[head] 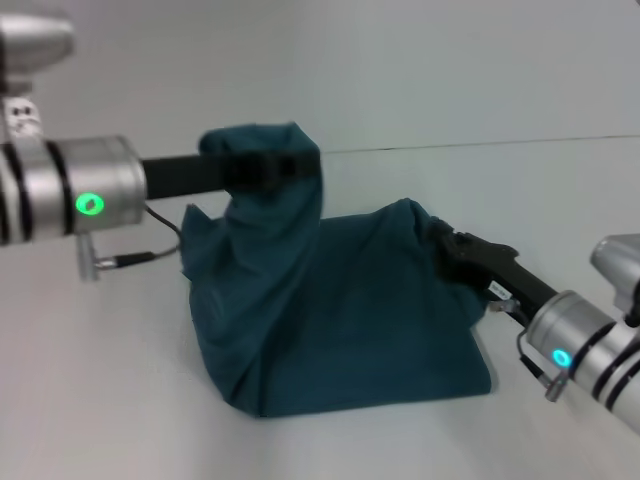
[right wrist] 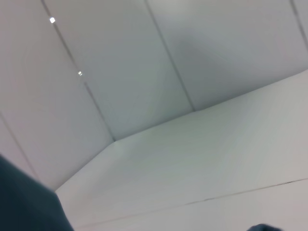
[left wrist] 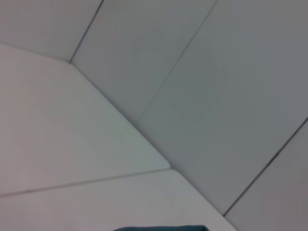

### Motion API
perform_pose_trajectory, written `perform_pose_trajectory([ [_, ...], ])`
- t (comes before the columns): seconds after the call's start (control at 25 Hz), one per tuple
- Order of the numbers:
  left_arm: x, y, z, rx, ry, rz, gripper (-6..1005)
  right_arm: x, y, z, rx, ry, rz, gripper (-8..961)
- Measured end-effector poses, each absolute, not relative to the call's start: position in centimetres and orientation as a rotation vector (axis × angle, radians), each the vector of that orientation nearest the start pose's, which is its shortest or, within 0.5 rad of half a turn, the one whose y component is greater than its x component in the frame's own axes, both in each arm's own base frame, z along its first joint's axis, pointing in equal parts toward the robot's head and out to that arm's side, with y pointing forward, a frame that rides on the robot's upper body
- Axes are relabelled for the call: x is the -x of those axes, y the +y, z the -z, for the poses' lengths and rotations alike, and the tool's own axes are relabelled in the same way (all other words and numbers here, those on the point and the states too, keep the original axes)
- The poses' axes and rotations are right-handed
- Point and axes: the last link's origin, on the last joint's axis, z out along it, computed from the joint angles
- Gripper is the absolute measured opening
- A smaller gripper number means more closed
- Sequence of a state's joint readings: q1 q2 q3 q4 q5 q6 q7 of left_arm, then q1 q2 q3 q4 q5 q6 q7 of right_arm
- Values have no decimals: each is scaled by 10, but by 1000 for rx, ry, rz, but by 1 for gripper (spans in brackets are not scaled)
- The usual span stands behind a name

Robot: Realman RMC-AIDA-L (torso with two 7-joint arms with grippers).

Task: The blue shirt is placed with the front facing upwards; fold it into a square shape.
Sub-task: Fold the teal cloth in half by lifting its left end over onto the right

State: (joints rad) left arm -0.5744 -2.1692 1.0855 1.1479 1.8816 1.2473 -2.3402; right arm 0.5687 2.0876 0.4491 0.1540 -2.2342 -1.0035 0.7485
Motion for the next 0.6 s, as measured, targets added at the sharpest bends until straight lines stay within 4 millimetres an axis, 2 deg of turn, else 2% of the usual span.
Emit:
perform_pose_trajectory([
  [0.28,133,392,45,2582,-1199,723,90,-304,340,63,1829,1068,-949,2],
  [0.6,126,392,89,2628,-1115,663,115,-322,337,50,1730,1089,-937,2],
])
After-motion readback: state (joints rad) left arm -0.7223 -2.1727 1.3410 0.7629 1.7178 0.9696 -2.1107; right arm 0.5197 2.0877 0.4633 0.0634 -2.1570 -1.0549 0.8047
